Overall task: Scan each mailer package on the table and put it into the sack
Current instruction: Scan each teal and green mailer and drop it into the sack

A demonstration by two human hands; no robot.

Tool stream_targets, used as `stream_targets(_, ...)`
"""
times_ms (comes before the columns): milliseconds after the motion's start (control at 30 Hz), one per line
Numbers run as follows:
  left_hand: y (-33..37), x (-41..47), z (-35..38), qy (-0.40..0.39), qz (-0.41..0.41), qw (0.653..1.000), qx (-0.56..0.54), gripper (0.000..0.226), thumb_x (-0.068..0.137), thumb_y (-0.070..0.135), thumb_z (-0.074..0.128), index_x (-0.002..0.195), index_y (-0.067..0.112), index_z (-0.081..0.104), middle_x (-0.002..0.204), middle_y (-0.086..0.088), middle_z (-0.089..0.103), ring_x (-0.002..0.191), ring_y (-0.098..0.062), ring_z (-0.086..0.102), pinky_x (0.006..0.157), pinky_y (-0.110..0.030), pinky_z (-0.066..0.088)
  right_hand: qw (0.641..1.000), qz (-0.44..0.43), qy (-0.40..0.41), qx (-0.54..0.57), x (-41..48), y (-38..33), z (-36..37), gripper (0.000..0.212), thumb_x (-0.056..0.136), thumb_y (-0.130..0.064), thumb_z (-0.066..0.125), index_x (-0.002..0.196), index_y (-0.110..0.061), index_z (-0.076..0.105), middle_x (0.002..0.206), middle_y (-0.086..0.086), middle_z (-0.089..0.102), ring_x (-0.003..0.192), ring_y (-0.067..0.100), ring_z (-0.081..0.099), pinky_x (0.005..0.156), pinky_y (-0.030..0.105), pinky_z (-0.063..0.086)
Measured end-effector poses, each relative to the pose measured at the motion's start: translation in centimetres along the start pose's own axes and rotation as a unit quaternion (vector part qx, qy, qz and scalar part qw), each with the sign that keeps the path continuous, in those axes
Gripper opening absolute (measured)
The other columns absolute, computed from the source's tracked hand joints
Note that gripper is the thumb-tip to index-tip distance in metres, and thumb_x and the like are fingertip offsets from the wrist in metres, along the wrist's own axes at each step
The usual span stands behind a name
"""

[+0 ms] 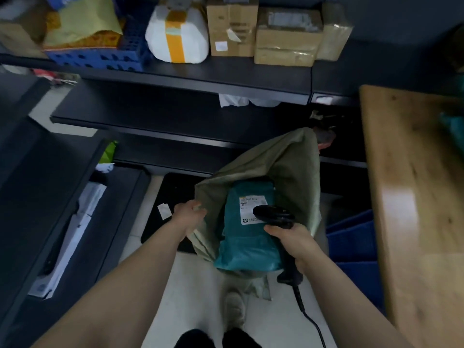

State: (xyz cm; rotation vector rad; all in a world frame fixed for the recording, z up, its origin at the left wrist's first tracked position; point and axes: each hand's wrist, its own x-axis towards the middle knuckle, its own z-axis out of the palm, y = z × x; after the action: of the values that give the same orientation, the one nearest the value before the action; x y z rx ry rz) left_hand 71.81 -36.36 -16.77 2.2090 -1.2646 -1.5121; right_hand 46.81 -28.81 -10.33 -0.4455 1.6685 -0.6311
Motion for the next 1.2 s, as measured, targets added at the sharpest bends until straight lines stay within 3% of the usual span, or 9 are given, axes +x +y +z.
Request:
stream_targets(133, -0.8, 4.1, 1.1, -0.053, -0.023, 0.998, -0.004, 0.047, 0.095, 0.027, 0.054, 0.139, 0.01, 0.049, 0.143, -0.012, 0.047, 0.128, -0.029, 0.048, 0.107, -0.037, 0.041, 1.0, 0.02, -0.01, 0.0, 3.7, -0.4, 1.4, 0.02, 0.086, -0.013, 0.074, 0.102, -0.003, 0.067, 0.09, 0.008, 0.07, 0.077, 0.021, 0.068, 0.061, 0.027, 0.055)
stream_targets(300, -1.6, 6.1, 1.2, -0.012, -0.016, 0.991, -0.132, 0.034, 0.089, 0.037, 0.06, 0.114, 0.016, 0.068, 0.114, -0.007, 0.07, 0.104, -0.023, 0.065, 0.098, -0.039, 0.05, 0.999, 0.039, -0.005, 0.01, 8.5, -0.5, 4.2, 0.036, 0.089, -0.016, 0.072, 0.12, -0.003, 0.058, 0.088, 0.003, 0.064, 0.072, 0.015, 0.061, 0.051, 0.021, 0.048)
stream_targets(367, -2.2, 6.2, 0.7, 0.003, -0.006, 0.986, -0.167, 0.042, 0.075, 0.048, 0.068, 0.105, 0.019, 0.073, 0.103, -0.003, 0.074, 0.099, -0.022, 0.068, 0.096, -0.045, 0.052, 0.999, 0.051, 0.004, 0.02, 10.2, -0.4, 5.2, 0.05, 0.089, -0.02, 0.072, 0.131, -0.003, 0.053, 0.103, 0.007, 0.064, 0.081, 0.018, 0.061, 0.065, 0.025, 0.051)
stream_targets(467, -2.8, 5.4, -0.2, 0.007, -0.004, 0.98, -0.197, 0.022, 0.084, 0.034, 0.069, 0.096, 0.017, 0.074, 0.094, -0.005, 0.075, 0.095, -0.024, 0.07, 0.094, -0.044, 0.053, 0.996, 0.078, 0.015, 0.049, 12.4, 0.3, 6.4, 0.059, 0.088, -0.023, 0.073, 0.138, -0.003, 0.048, 0.127, 0.015, 0.061, 0.097, 0.026, 0.06, 0.08, 0.033, 0.049)
stream_targets(667, -4.5, 4.6, -1.0, -0.004, 0.015, 0.975, -0.222, 0.018, 0.092, 0.026, 0.062, 0.097, 0.013, 0.073, 0.097, -0.012, 0.074, 0.099, -0.031, 0.068, 0.094, -0.047, 0.053, 0.993, 0.081, 0.009, 0.081, 13.5, 2.1, 7.6, 0.061, 0.087, -0.023, 0.074, 0.139, -0.003, 0.049, 0.132, 0.015, 0.059, 0.116, 0.031, 0.059, 0.098, 0.04, 0.049)
stream_targets(767, -5.0, 4.2, -1.6, -0.014, 0.036, 0.986, -0.164, 0.022, 0.093, 0.033, 0.059, 0.105, 0.02, 0.072, 0.104, -0.002, 0.073, 0.103, -0.022, 0.067, 0.099, -0.045, 0.05, 0.996, 0.05, 0.042, 0.061, 11.0, 2.1, 7.0, 0.053, 0.088, -0.02, 0.072, 0.134, -0.002, 0.052, 0.121, 0.014, 0.062, 0.103, 0.028, 0.063, 0.088, 0.037, 0.053)
stream_targets(867, -4.4, 2.2, -2.0, -0.049, 0.068, 0.994, -0.073, 0.027, 0.096, 0.031, 0.053, 0.118, 0.019, 0.064, 0.122, -0.001, 0.065, 0.114, -0.019, 0.059, 0.106, -0.037, 0.043, 0.996, 0.01, 0.064, 0.054, 6.2, 1.4, 5.7, 0.028, 0.09, -0.018, 0.071, 0.112, -0.008, 0.057, 0.1, 0.006, 0.06, 0.077, 0.014, 0.057, 0.071, 0.03, 0.047)
stream_targets(967, -2.7, -0.8, -2.7, -0.058, 0.108, 0.992, 0.036, 0.039, 0.098, 0.022, 0.052, 0.134, 0.008, 0.052, 0.132, -0.006, 0.056, 0.121, -0.022, 0.052, 0.099, -0.027, 0.038, 0.993, -0.02, 0.091, 0.07, 0.1, 1.3, 4.1, 0.027, 0.088, -0.018, 0.072, 0.108, -0.002, 0.064, 0.082, 0.005, 0.062, 0.069, 0.017, 0.057, 0.058, 0.031, 0.045)
stream_targets(1200, 4.4, -10.8, -2.4, -0.082, 0.316, 0.91, 0.254, 0.045, 0.099, 0.029, 0.048, 0.14, 0.012, 0.046, 0.141, -0.004, 0.049, 0.126, -0.02, 0.048, 0.103, -0.026, 0.036, 0.983, -0.075, 0.122, 0.111, -15.7, 3.2, -0.4, 0.012, 0.09, -0.015, 0.068, 0.094, -0.003, 0.066, 0.081, 0.013, 0.064, 0.073, 0.027, 0.061, 0.058, 0.031, 0.047)
